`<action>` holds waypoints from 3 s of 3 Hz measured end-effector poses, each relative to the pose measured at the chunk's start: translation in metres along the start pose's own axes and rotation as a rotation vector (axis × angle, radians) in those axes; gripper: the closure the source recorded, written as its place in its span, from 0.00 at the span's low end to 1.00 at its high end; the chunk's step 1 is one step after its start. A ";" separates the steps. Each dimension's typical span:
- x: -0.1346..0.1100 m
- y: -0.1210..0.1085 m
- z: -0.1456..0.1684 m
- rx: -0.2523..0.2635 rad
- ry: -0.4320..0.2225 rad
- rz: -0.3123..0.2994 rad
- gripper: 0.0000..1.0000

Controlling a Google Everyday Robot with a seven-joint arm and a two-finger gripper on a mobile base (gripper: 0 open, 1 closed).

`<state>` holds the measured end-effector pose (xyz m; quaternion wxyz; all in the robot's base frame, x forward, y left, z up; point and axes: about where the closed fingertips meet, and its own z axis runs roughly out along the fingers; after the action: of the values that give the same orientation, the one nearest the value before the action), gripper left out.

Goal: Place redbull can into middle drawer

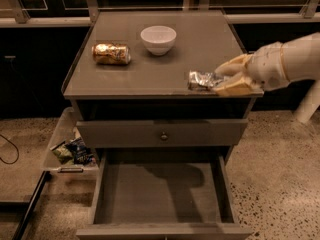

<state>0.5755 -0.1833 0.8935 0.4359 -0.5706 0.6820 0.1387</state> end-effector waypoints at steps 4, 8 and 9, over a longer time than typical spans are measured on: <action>0.106 0.096 0.047 -0.093 0.011 0.229 1.00; 0.239 0.163 0.200 -0.129 -0.055 0.278 1.00; 0.272 0.174 0.227 -0.133 -0.050 0.306 1.00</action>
Offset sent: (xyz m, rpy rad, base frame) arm -0.0792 -0.0271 -0.1491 0.0801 0.2942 -0.1202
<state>0.5265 -0.1522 0.5026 0.3878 -0.4840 0.7391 0.2626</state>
